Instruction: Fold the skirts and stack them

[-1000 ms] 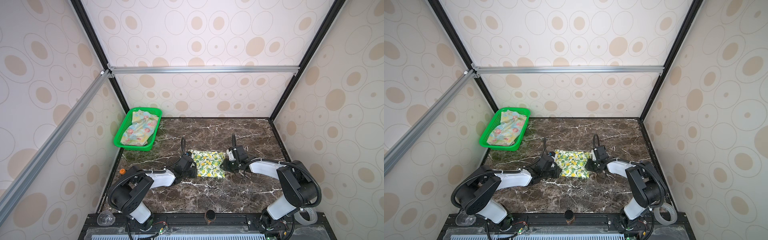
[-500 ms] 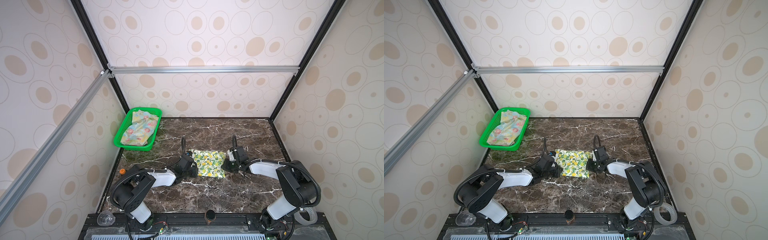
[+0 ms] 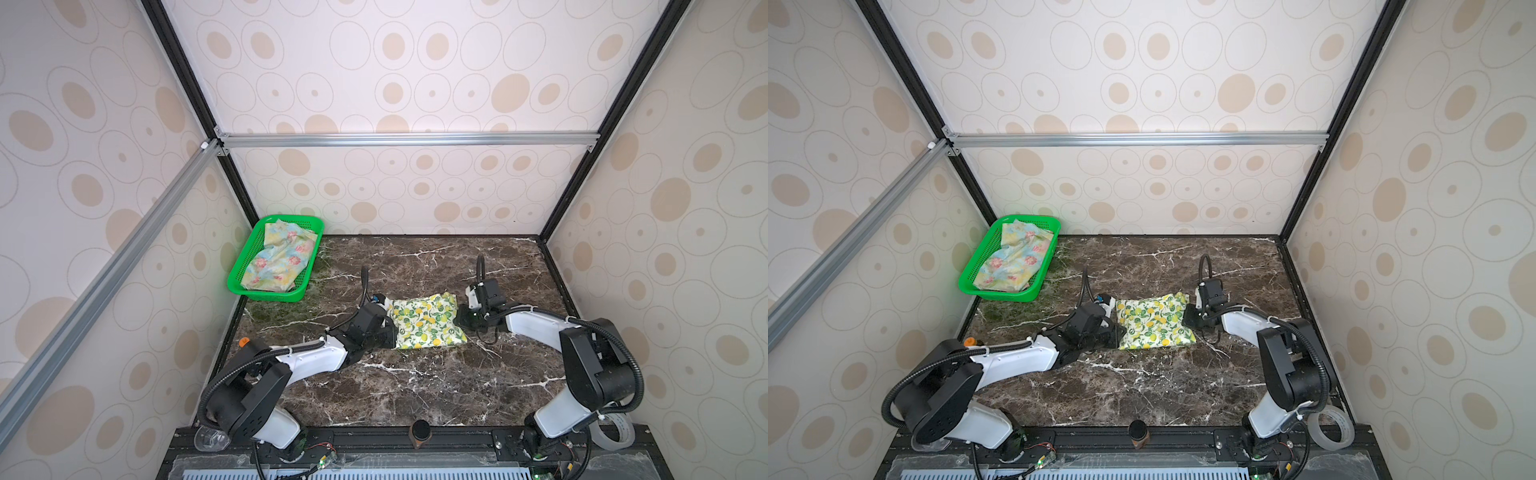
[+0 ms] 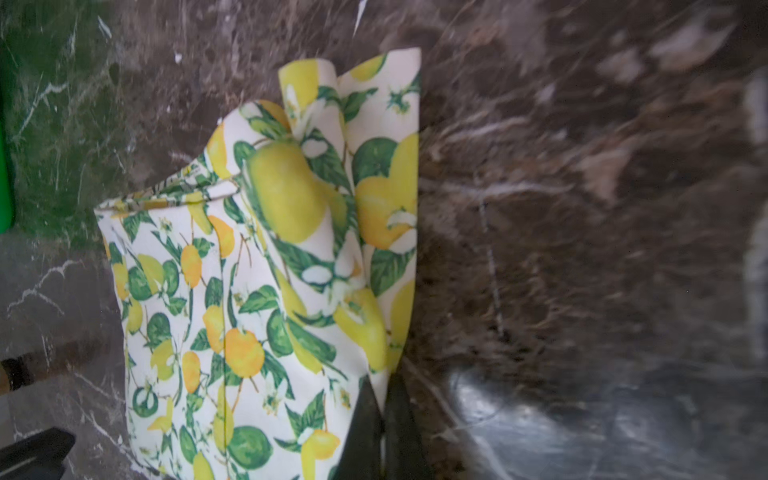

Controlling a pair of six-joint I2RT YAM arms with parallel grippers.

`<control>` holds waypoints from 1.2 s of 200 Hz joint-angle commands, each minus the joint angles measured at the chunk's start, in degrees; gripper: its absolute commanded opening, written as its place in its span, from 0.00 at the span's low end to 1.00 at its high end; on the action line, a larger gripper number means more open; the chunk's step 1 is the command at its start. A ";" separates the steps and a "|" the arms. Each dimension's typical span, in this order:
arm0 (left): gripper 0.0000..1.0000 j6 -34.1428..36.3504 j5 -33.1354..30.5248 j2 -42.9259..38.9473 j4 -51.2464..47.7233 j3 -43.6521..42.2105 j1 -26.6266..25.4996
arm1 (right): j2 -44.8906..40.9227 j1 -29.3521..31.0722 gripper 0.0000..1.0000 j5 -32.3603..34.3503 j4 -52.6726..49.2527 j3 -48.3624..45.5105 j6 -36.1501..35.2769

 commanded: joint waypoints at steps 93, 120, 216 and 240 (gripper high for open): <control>0.21 0.61 -6.45 -3.61 -2.09 1.75 2.30 | 13.78 -18.12 0.00 -1.83 -12.25 18.88 -13.31; 0.21 -0.12 -5.98 -2.03 -1.14 2.60 3.27 | 17.13 -21.57 0.00 -2.23 -14.37 23.41 -15.34; 0.21 -0.42 -4.14 9.80 -3.95 13.94 5.78 | 28.80 -32.21 0.00 -3.57 -21.20 41.25 -20.11; 0.21 -0.65 -3.65 12.36 -4.30 16.40 6.12 | 32.15 -33.67 0.00 -4.47 -23.11 46.93 -20.89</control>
